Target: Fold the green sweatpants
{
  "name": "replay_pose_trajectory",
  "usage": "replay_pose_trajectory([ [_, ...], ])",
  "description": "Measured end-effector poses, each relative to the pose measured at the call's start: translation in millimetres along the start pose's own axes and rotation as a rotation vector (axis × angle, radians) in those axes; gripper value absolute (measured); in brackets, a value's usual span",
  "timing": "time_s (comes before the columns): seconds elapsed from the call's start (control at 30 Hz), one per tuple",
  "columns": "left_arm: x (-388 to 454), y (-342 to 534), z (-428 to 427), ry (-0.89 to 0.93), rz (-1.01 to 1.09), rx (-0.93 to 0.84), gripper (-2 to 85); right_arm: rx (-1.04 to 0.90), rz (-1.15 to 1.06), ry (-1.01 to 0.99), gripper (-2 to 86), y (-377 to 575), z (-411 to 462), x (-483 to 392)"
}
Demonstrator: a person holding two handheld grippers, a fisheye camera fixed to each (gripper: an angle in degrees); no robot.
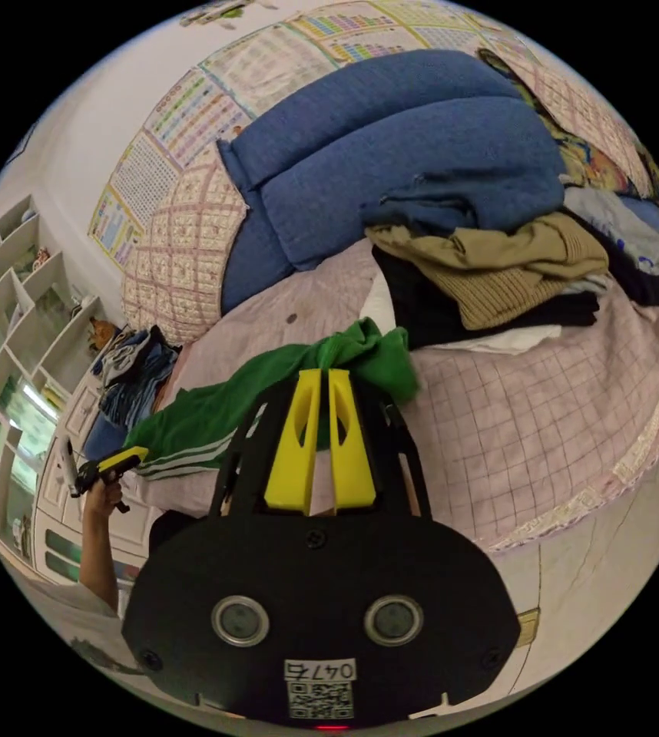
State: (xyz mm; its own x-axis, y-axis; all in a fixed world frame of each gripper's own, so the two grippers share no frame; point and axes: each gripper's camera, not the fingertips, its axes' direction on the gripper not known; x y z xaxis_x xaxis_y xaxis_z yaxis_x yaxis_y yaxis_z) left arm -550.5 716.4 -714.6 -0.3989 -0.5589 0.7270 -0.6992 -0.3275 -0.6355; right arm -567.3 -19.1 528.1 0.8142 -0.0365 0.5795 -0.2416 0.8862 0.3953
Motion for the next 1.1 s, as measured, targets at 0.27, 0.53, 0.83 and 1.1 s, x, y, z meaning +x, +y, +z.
replay_pose_trajectory([
  [0.27,16,-60,80,0.041,-0.077,-0.102,-1.0,-0.038,-0.129,0.191,-0.9,17,-10,-4],
  [0.53,94,-116,75,0.008,0.087,-0.117,-0.9,-0.046,-0.021,0.091,-0.9,31,-20,19],
  [0.83,78,-289,126,-0.086,-0.035,-0.118,-0.9,-0.051,0.013,0.075,-0.9,27,-35,22],
  [1.1,74,-356,268,-0.245,-0.033,-0.288,-0.9,-0.080,0.021,0.055,-0.8,12,-40,31],
])
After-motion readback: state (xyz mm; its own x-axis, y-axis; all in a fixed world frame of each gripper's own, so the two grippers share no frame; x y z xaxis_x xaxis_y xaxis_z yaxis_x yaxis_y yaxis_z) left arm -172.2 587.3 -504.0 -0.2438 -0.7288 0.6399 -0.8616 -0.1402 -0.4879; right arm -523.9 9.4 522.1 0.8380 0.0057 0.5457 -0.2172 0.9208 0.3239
